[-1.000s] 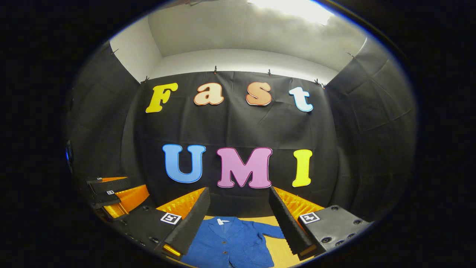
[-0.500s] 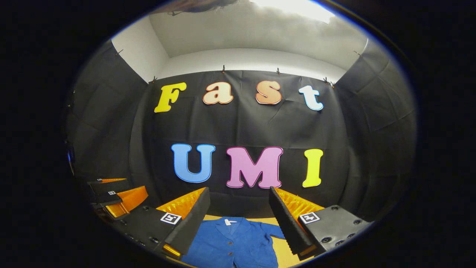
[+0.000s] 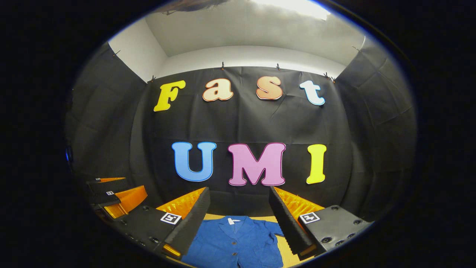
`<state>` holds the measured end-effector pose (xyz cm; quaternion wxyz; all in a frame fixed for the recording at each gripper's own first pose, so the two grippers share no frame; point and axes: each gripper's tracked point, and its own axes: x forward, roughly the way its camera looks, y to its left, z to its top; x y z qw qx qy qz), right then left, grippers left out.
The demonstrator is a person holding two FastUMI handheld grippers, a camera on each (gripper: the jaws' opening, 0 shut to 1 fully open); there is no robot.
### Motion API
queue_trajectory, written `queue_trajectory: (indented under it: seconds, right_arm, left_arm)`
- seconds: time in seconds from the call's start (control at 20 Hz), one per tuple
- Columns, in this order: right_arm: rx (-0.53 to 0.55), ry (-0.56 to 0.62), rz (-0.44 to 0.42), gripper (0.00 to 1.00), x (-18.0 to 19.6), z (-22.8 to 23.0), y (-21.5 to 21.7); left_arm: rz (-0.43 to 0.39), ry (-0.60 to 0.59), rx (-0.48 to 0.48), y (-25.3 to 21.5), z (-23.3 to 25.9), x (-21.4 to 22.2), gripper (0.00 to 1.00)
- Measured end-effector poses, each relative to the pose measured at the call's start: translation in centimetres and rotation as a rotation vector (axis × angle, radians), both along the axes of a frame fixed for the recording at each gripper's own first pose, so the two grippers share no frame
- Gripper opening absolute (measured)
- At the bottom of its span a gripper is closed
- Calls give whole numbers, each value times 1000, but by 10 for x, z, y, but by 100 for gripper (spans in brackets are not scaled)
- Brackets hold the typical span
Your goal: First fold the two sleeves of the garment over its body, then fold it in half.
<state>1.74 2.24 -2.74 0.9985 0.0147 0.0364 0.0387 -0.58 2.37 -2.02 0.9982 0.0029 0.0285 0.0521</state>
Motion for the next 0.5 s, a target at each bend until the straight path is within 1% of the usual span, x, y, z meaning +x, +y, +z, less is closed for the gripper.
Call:
queue_trajectory:
  seconds: [0.05, 0.1, 0.15, 0.2, 0.3, 0.5]
  right_arm:
    - [-1, 5, -1, 96, 0, -2, -1]
    - [-2, 8, 0, 99, -1, -4, 0]
    - [-4, 13, 1, 99, -2, -5, 0]
    - [-7, 16, 2, 96, -3, -6, -1]
    - [-12, 25, -1, 96, 0, -8, -4]
    - [14, 70, 6, 96, 7, -20, -6]
  left_arm:
    - [-3, -5, -7, -3, 0, 0, 81]
    - [-5, -8, -17, -4, 0, 0, 81]
    - [-4, -6, -29, -4, -3, -2, 81]
    - [-2, -1, -38, -5, -4, -3, 81]
    - [3, 12, -46, -6, -8, -2, 81]
    - [16, 36, -61, -6, -16, -4, 82]
